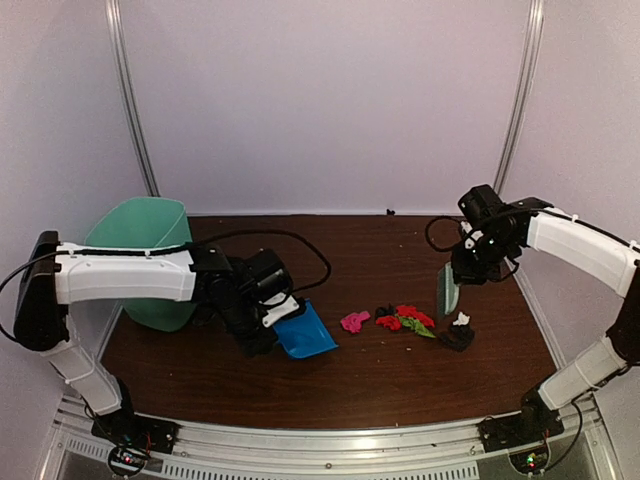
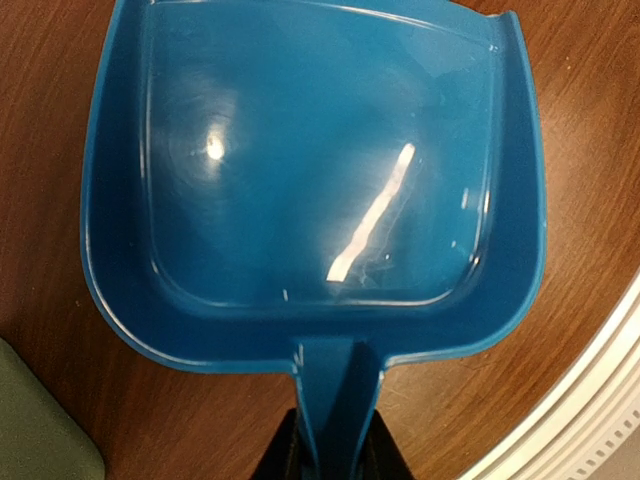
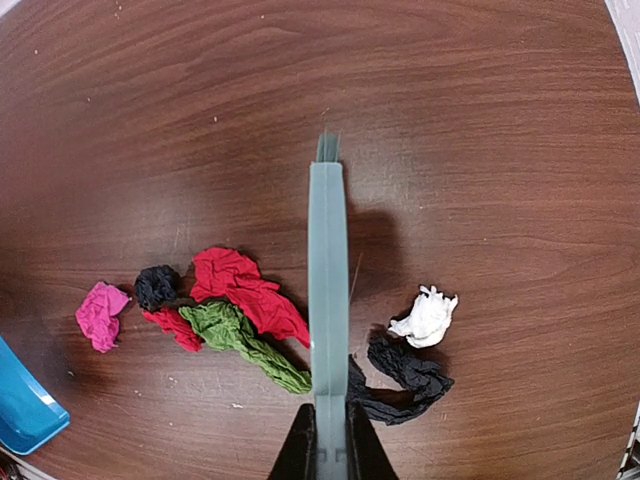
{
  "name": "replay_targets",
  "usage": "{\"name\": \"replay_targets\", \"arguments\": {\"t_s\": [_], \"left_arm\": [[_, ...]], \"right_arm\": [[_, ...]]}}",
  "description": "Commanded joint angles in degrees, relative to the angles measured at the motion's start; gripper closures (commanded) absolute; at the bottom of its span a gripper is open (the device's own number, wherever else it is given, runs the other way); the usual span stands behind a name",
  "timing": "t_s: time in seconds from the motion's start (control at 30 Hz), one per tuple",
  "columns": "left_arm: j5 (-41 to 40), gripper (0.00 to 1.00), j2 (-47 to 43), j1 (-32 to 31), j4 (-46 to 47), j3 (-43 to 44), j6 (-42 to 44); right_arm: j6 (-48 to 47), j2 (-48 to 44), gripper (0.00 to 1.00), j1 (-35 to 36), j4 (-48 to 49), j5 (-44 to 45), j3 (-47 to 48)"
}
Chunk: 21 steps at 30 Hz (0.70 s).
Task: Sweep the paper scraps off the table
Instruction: Sweep the paper scraps at the center of the board.
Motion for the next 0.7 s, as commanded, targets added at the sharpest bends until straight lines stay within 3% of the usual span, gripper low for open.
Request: {"name": "replay_targets", "arguments": {"t_s": [0.0, 0.23, 0.67], "left_arm": [[1.22, 1.00, 1.03, 0.00, -0.42, 0.36, 2.57], [1.34, 1.00, 3.64, 0.14, -2.07, 1.09, 5.16], [2.53, 1.00, 10.98, 2.02, -3.52, 6.14, 6.98]], "right_arm": [[-2.59, 2.55, 1.00, 2.24, -0.95, 2.33, 2.47], [-3.92, 7.64, 1.00, 6.71, -1.31, 4.13, 4.38], [-7.47, 13.96, 1.00, 12.62, 3.42, -1.07, 7.30]]}}
